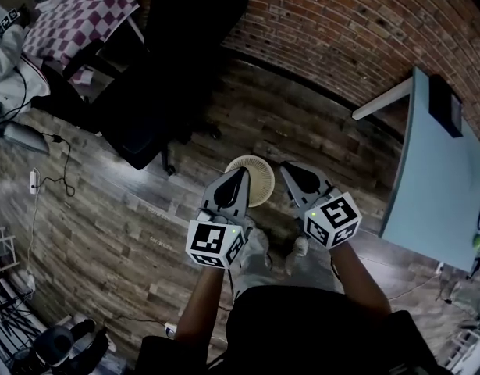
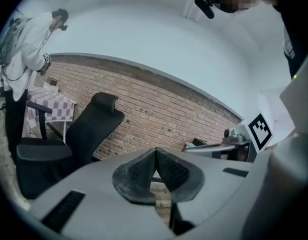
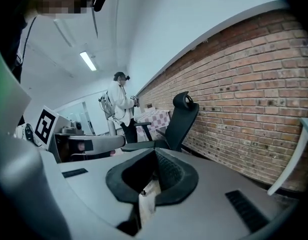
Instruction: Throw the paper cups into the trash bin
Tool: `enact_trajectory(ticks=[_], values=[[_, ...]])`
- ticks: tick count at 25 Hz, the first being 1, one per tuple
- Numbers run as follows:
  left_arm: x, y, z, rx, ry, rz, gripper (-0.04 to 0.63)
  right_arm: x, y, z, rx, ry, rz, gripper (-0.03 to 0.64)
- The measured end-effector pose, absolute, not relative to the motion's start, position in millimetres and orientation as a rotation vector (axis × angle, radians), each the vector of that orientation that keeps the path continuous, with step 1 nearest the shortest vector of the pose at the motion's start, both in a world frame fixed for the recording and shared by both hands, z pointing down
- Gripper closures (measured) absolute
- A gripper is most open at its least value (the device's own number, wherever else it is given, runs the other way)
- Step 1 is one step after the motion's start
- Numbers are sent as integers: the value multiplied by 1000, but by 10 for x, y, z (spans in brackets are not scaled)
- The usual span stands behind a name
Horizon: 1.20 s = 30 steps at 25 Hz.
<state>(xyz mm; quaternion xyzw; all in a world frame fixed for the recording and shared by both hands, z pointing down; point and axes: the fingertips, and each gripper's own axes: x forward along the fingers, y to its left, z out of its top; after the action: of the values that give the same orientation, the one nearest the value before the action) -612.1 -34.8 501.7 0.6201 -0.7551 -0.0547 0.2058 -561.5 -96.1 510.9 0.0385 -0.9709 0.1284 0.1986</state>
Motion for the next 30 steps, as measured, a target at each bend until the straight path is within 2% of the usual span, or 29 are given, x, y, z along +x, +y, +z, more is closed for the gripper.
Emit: enact_trajectory(ticks=[8,14,30], values=[[-5927,-313,4886,1738,-2157,-110,586,-5561,-963,4916,29,-2800,410,612],[-5557,-393,4716,1707,-2170,-204,586,-5266,-1023,4750,4,-2846,397,612],[-4634,-446,4158,1769,-2288,-186,586,-4398,-977,4199,-45,-2958,315,612]])
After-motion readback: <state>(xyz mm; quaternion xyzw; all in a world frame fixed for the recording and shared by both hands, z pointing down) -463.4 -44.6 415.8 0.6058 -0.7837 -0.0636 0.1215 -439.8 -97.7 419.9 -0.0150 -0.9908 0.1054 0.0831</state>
